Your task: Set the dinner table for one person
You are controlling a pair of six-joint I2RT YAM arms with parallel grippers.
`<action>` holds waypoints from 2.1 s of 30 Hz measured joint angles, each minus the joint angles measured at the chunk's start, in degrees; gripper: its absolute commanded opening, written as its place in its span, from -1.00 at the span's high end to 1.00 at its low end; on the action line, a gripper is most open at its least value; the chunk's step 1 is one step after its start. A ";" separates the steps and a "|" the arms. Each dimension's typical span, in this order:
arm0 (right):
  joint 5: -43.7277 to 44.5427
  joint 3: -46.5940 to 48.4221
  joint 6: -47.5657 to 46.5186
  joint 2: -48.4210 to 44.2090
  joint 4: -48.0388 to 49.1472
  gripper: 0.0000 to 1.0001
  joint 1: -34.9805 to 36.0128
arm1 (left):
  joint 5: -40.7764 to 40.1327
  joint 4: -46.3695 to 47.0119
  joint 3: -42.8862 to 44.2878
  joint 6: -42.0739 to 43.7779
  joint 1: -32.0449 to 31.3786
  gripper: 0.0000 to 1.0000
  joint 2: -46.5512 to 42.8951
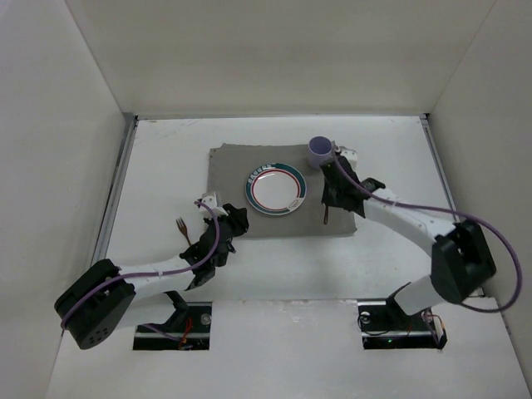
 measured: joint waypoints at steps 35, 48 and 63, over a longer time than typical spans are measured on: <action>-7.58 6.54 -11.76 16.90 8.44 0.07 -5.90 | 0.20 -0.44 1.49 0.31 0.76 0.37 2.14; -1.36 -14.45 -8.81 -20.06 24.79 0.56 -2.34 | -1.81 -20.41 8.00 -1.51 3.23 0.41 -2.54; 7.28 -37.03 -0.17 -42.21 38.12 0.50 -1.03 | -1.77 -58.99 16.37 -10.73 19.93 0.35 -8.20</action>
